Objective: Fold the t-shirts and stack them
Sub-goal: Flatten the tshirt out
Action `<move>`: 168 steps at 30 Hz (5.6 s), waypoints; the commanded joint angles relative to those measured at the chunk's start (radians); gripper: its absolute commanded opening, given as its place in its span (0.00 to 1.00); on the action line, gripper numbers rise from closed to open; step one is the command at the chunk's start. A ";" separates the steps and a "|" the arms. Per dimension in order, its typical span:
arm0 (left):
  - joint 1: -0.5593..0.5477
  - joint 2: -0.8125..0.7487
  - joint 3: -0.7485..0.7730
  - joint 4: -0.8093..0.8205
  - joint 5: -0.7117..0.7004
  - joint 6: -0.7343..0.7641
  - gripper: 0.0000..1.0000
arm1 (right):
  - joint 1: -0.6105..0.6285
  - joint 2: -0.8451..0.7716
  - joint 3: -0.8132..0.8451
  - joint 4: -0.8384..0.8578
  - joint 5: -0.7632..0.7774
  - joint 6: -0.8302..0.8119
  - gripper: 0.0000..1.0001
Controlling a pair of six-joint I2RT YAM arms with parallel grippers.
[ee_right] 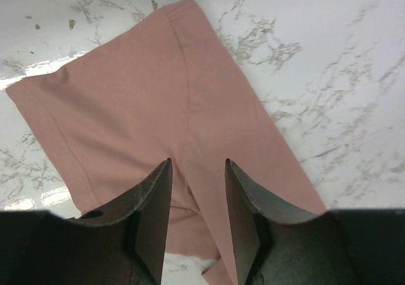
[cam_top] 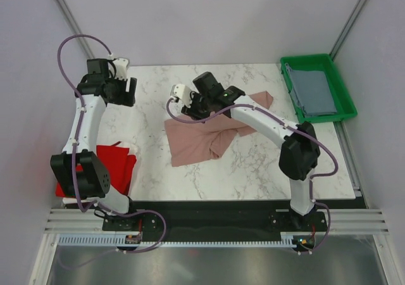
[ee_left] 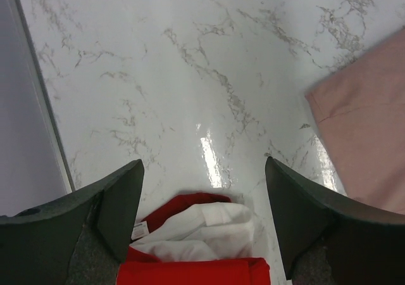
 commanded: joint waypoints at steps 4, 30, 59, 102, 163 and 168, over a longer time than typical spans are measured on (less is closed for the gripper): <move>0.051 -0.131 -0.083 -0.026 0.082 -0.044 0.84 | 0.061 0.217 0.134 0.022 -0.047 0.038 0.46; 0.142 -0.254 -0.281 -0.021 0.117 -0.055 0.82 | 0.118 0.573 0.453 0.061 -0.050 0.070 0.46; 0.143 -0.337 -0.353 -0.026 0.109 -0.056 0.82 | 0.116 0.601 0.379 0.144 0.036 0.083 0.11; 0.143 -0.303 -0.386 0.035 0.143 -0.073 0.81 | 0.289 0.157 -0.191 0.049 -0.108 -0.065 0.45; 0.149 -0.286 -0.404 0.084 0.146 -0.024 0.82 | 0.239 -0.025 -0.384 0.049 0.183 -0.249 0.44; 0.149 -0.265 -0.406 0.088 0.168 -0.053 0.82 | 0.225 0.011 -0.386 0.061 0.183 -0.238 0.45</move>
